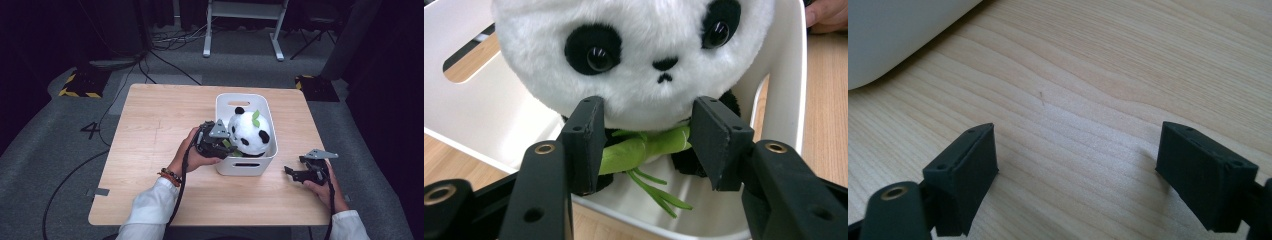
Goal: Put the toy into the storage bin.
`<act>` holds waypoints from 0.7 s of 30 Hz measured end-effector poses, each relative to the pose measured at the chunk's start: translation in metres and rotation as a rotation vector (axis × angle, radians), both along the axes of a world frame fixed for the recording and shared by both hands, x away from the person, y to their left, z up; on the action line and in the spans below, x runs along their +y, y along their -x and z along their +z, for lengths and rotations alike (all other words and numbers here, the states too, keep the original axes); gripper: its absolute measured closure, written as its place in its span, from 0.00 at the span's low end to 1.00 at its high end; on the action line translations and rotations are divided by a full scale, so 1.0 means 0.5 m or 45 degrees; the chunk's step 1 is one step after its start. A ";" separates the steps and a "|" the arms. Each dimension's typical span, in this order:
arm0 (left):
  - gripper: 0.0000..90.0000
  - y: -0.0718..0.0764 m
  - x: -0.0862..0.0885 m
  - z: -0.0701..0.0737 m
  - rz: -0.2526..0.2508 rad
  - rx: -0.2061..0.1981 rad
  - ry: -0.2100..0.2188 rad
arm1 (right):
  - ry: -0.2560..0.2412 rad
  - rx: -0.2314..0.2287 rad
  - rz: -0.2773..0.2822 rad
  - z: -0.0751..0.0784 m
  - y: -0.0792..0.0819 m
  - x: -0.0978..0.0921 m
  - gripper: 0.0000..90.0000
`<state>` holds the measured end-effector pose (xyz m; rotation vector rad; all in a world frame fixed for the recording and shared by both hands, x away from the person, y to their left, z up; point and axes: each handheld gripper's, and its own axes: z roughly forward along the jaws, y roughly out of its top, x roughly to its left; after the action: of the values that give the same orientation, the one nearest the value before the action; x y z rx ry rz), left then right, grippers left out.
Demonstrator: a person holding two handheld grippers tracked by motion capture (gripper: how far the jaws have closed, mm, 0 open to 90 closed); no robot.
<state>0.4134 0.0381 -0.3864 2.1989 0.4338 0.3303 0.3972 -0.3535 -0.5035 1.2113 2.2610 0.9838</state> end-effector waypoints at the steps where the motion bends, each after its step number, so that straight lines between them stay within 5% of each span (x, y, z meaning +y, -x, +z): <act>1: 0.54 0.000 0.001 0.000 0.003 0.002 -0.002 | 0.000 0.000 0.000 0.000 0.000 0.000 0.18; 21: 0.36 0.016 0.027 0.013 0.020 -0.015 0.027 | 0.000 0.000 0.000 0.000 0.000 0.000 0.18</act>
<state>0.4056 0.0517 -0.3801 2.1727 0.4469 0.3453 0.3972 -0.3535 -0.5035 1.2116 2.2609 0.9840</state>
